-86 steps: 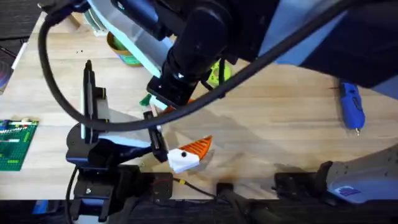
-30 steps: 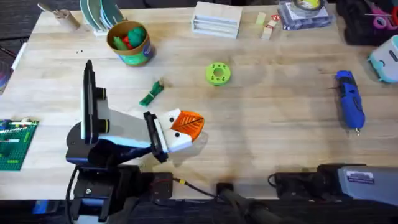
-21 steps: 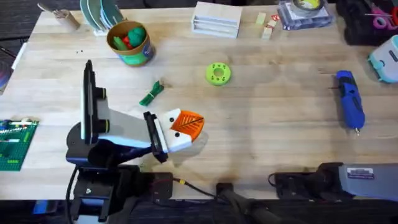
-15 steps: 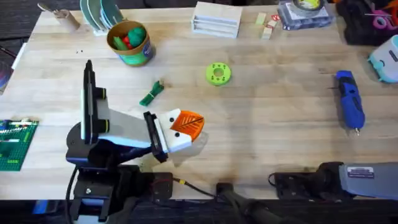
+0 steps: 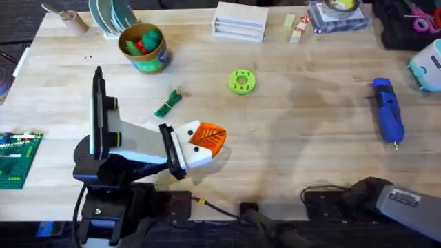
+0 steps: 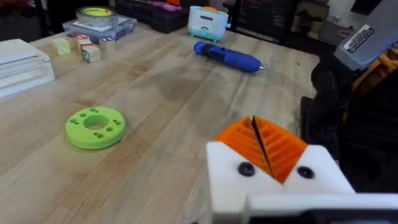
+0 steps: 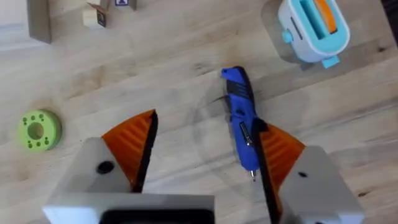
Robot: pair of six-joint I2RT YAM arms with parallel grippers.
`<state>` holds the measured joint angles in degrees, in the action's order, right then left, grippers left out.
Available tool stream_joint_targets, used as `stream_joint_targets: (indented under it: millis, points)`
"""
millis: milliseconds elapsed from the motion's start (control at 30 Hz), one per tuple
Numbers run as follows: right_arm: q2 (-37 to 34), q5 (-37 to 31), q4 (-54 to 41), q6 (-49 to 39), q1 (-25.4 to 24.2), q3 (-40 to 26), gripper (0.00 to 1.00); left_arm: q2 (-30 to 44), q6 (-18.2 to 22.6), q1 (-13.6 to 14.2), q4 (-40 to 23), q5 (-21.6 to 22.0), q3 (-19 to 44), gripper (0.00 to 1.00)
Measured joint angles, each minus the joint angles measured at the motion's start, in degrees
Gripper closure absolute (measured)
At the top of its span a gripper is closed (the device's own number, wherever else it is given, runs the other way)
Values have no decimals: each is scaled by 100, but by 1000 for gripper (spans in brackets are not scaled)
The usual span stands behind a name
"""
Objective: Pick up the gripper from the table and insert it into the empty holder that is missing its gripper. Then pick up a screw, insert it into the mounting hole, and use the screwdriver to tighten it. Finally, clean up the table by picking up the vegetable and placing it into the bucket.
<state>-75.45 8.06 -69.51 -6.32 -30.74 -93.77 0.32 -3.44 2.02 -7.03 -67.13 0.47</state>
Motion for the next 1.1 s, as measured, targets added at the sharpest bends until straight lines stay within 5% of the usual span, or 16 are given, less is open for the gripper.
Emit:
stream_joint_targets:
  millis: [200, 500, 833, 1100]
  points:
    - [316, 168, 525, -493, -318, 1447, 90, 0, 0, 0, 0, 0, 0, 990]
    - [-95, -543, 2116, -1206, -337, 2948, 88, 0, 0, 0, 0, 0, 0, 990]
    - [-1257, -718, 2257, -2654, -335, 3175, 88, -1, 0, 0, 0, 0, 0, 990]
    - [-1805, -722, 3039, -3017, -335, 3175, 88, 0, 0, 0, 0, 0, 0, 990]
